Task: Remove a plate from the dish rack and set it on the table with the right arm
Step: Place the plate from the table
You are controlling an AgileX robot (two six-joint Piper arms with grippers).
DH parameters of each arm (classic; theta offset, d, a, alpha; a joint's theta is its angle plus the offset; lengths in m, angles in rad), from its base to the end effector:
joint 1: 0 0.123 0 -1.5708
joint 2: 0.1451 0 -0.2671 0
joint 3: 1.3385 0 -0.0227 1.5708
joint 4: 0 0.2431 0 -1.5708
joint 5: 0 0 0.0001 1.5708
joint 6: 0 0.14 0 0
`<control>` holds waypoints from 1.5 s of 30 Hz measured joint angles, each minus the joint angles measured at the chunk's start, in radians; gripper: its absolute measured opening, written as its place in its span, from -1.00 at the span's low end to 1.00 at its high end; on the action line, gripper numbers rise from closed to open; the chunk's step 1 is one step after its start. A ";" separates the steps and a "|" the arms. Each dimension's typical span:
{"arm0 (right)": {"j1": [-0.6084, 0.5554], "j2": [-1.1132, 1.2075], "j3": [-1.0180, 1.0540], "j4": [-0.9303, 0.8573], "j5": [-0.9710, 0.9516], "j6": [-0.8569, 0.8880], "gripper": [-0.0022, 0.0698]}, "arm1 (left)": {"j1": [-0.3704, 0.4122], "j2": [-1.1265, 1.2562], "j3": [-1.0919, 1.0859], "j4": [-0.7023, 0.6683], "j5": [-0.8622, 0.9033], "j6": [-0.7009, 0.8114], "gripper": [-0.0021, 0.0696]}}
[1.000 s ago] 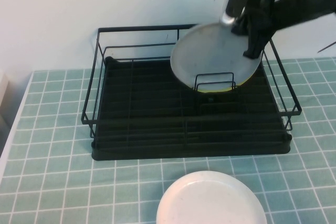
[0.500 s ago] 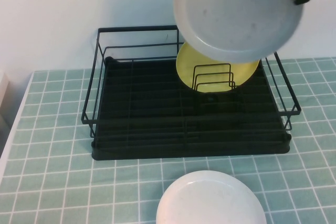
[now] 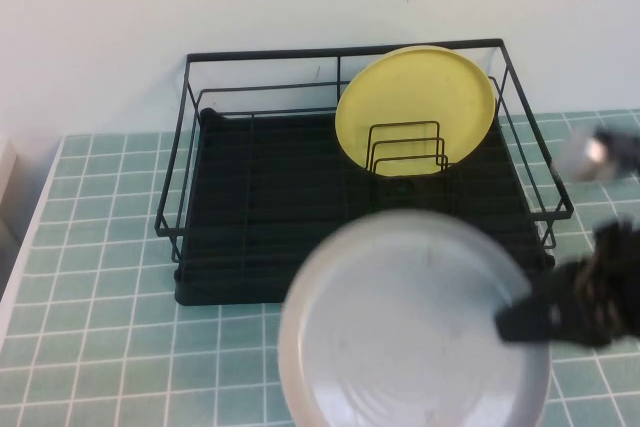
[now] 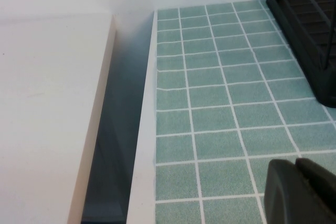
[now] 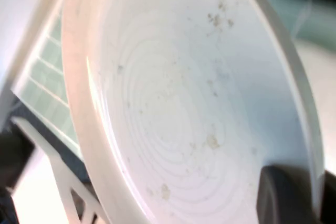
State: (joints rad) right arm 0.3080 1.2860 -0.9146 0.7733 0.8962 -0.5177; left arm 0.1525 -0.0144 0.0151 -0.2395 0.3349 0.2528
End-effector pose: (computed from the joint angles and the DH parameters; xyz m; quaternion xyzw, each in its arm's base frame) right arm 0.2288 0.1530 0.2415 -0.2052 0.9020 0.3139 0.2137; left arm 0.1113 0.0060 0.1682 -0.0256 0.7859 0.0245 0.6174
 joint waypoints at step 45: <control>0.000 0.150 -0.127 -0.325 0.051 -0.135 -0.53 | 0.000 0.000 0.000 0.000 0.000 0.000 -0.95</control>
State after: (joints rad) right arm 0.3080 1.4356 -1.0416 0.4479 0.9471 -0.6530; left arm 0.1525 -0.0144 0.0151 -0.2397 0.3349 0.2528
